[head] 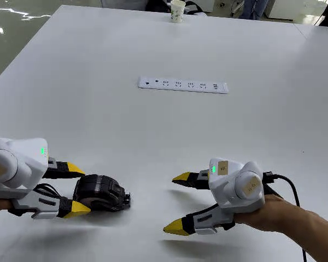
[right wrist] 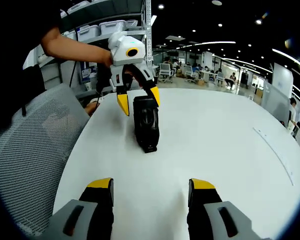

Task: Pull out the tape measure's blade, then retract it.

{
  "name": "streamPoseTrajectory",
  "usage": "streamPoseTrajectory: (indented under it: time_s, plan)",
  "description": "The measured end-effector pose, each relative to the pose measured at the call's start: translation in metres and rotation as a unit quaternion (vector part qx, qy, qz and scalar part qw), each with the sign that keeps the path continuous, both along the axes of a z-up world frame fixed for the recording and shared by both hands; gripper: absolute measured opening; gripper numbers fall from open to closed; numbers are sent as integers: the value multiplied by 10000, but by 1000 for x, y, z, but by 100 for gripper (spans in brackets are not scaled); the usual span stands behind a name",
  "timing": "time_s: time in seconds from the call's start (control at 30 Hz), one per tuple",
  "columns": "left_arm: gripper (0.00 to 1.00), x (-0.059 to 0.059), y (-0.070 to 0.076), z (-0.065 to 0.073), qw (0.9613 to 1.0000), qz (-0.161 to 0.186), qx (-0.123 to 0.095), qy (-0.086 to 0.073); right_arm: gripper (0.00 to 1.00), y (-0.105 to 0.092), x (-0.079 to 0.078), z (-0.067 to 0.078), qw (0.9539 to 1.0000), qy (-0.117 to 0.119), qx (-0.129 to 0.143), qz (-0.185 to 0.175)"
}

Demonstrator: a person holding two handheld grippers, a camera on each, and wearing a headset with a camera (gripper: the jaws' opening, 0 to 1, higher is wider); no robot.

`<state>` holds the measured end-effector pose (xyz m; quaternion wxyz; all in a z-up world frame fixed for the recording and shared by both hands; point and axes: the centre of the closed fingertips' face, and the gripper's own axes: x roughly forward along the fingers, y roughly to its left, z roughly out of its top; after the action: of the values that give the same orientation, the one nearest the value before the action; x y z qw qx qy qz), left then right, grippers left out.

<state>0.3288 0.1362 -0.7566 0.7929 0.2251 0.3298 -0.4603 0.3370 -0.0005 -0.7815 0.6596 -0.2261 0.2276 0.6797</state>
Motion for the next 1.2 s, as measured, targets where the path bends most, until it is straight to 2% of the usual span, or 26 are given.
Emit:
streamPoseTrajectory:
  time_s: [0.3, 0.67, 1.2]
  plan:
    - [34, -1, -1, -4, 9995, -289, 109, 116, 48, 20, 2, -1, 9997, 0, 3, 232]
    - [28, -2, -2, -7, 9981, -533, 241, 182, 38, 44, -1, -4, 9983, -22, -48, 584]
    - [25, -1, -3, -8, 9975, -662, 208, 134, 26, 68, -6, -13, 9957, -29, -183, 910]
